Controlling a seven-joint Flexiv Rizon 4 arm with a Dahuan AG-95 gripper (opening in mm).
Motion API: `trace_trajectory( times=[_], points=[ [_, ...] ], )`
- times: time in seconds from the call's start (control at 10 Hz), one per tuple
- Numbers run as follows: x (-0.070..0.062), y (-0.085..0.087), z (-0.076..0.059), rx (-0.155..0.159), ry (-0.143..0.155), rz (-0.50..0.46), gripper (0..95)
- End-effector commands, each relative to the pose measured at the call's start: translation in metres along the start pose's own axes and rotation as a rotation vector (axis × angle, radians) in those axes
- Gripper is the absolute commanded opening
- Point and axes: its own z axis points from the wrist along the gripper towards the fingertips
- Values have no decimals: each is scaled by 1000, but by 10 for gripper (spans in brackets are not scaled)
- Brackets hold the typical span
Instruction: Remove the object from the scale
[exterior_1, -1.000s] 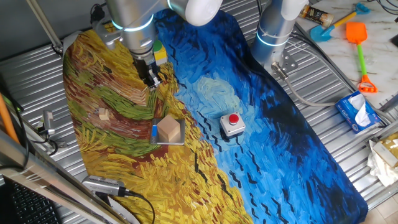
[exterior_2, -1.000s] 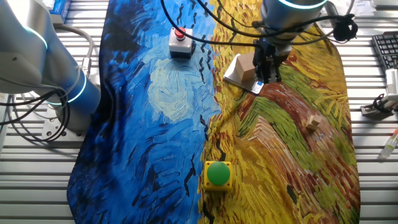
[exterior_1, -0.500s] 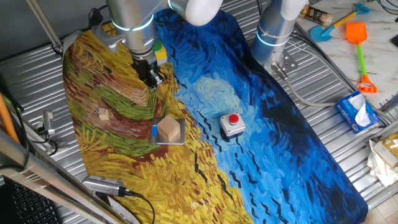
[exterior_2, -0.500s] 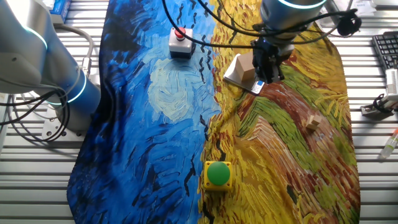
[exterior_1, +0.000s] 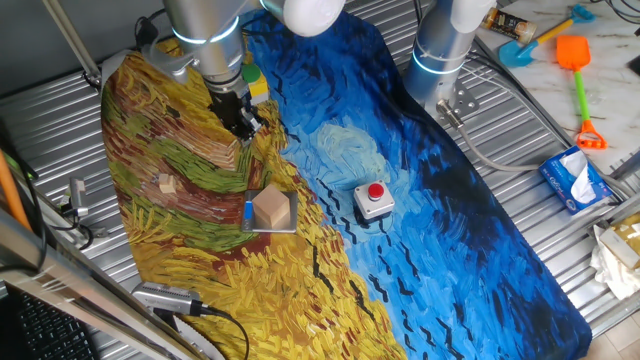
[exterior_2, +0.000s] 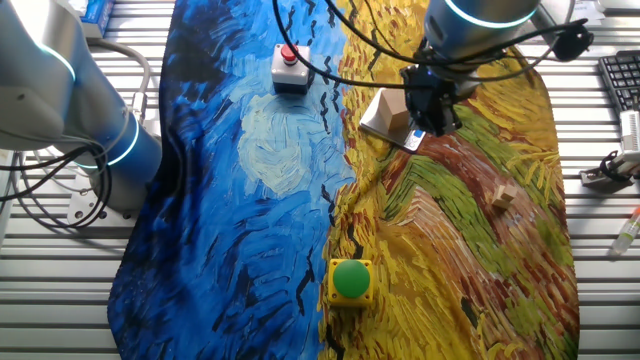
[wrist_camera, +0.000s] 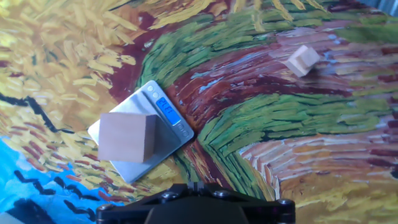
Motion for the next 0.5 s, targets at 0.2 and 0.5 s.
trace_trajectory(
  times=[0.2, 0.5],
  points=[
    [0, 0, 0, -8, 2, -3, 0],
    [-12, 25, -6, -12, 26, 76, 0]
  ],
)
